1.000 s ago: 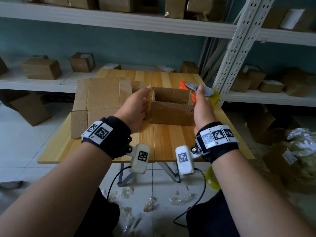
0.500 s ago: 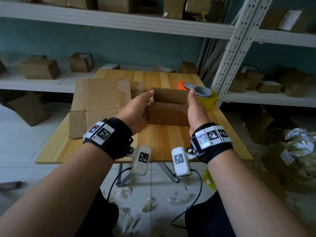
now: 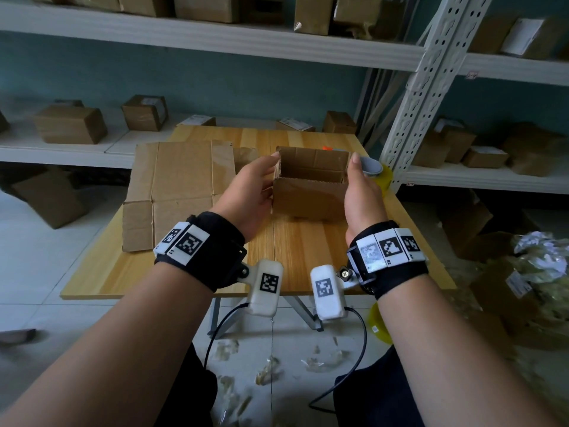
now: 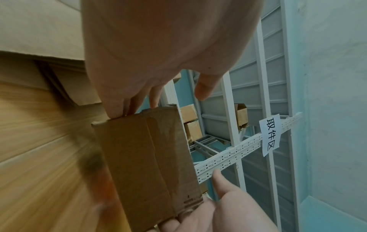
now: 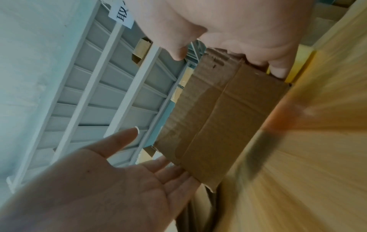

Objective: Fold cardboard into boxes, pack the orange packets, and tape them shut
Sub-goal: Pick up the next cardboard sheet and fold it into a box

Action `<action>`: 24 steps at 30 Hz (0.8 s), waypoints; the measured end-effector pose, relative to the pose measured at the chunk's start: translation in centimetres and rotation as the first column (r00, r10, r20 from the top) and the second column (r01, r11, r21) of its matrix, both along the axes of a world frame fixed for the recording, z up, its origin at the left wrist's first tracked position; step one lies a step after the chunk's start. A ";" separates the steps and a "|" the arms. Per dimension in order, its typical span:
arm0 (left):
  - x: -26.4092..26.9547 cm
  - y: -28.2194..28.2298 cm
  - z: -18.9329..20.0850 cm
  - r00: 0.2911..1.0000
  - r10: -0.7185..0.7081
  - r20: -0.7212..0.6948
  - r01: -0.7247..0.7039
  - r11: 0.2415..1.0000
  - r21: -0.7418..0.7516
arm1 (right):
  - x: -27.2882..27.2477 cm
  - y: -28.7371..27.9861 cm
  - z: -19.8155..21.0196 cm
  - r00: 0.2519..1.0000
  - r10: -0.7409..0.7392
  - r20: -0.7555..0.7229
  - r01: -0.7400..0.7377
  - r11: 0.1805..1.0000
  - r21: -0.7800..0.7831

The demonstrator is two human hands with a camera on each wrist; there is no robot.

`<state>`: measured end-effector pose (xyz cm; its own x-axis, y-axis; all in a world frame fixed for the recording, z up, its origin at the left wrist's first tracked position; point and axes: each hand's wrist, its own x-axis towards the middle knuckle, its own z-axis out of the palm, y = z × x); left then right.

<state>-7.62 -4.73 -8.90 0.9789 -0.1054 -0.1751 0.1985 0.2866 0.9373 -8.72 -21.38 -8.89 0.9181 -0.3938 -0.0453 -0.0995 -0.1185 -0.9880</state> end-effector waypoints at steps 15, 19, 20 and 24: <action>13.5 -4.5 6.0 0.981 0.064 0.186 -0.033 0.986 -0.161 | 11.0 -3.7 8.6 0.995 -0.045 0.086 0.042 0.998 0.039; 19.1 -7.0 6.0 0.989 0.023 0.149 -0.012 0.997 -0.074 | 17.6 -5.4 9.2 0.999 -0.046 0.026 0.048 0.996 -0.078; 20.2 -7.3 5.8 0.991 0.017 0.136 -0.009 0.998 -0.061 | 19.3 -6.0 9.0 1.000 -0.018 0.015 0.020 0.994 -0.110; 23.6 -8.1 5.3 0.994 0.029 0.105 -0.026 0.999 -0.030 | 24.9 -8.1 8.5 0.999 0.053 0.011 -0.052 0.993 -0.108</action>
<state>16.02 -12.82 -3.60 0.9943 -0.0816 -0.0683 0.0909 0.3173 0.9440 16.18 -29.49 -0.43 0.9379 -0.3469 0.0078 -0.0766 -0.2292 -0.9704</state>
